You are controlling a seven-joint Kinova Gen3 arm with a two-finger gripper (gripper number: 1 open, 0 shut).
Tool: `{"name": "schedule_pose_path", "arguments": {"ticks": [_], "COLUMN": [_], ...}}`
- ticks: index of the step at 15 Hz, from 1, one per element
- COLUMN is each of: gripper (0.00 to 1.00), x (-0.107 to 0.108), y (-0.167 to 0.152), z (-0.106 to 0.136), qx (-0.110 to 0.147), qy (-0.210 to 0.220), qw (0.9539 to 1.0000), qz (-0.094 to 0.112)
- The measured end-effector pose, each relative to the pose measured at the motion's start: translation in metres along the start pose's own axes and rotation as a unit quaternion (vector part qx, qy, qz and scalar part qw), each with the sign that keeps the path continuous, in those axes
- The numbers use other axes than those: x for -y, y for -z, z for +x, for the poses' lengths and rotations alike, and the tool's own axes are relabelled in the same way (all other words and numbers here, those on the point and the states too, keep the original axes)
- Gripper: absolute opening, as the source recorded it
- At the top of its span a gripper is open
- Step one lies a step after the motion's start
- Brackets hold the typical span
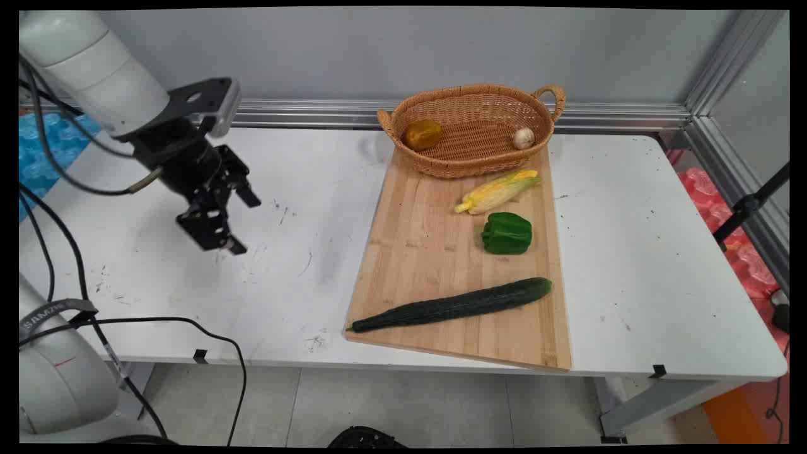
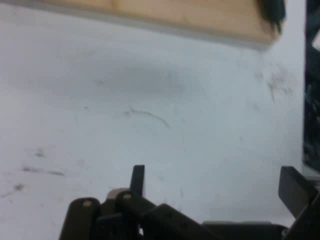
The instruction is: Pick up the potato from the vegetable basket
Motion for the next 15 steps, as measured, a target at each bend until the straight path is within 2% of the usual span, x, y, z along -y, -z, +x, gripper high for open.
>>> {"name": "schedule_pose_path", "arguments": {"ticks": [4,8,12,15], "gripper": [1.00,1.00,1.00,1.00], "x": [0.019,0.044,0.079,0.099], "y": [0.004,0.008,0.010,0.008], "z": [0.016,0.044,0.082,0.100], "qx": [-0.031,-0.063,-0.100,-0.117], "qy": [0.040,0.076,0.115,0.134], "qw": [0.9984,0.9938,0.9846,0.9788], "qz": [0.024,0.051,0.085,0.102]}}
